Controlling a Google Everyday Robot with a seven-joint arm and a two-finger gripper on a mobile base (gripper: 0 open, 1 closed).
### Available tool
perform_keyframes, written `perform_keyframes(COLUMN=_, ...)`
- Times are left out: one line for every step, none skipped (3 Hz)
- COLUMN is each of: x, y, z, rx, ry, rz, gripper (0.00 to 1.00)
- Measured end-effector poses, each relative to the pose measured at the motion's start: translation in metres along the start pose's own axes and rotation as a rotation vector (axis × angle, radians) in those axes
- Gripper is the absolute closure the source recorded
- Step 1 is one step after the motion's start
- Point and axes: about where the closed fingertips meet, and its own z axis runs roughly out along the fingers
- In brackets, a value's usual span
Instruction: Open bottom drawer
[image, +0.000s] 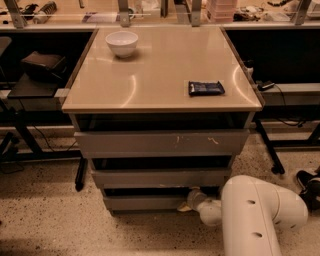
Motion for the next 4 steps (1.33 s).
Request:
perform_keyframes(x=0.0064, y=0.0244, z=0.0348, rx=-0.017, ry=0.008, rz=0.064, gripper=0.0)
perform_keyframes(x=0.0048, y=0.023, z=0.0324, rx=-0.017, ry=0.008, rz=0.064, gripper=0.0)
perform_keyframes(x=0.0048, y=0.023, z=0.0324, rx=-0.017, ry=0.008, rz=0.064, gripper=0.19)
perform_keyframes(x=0.0047, y=0.023, z=0.0325, rx=-0.017, ry=0.008, rz=0.064, gripper=0.42)
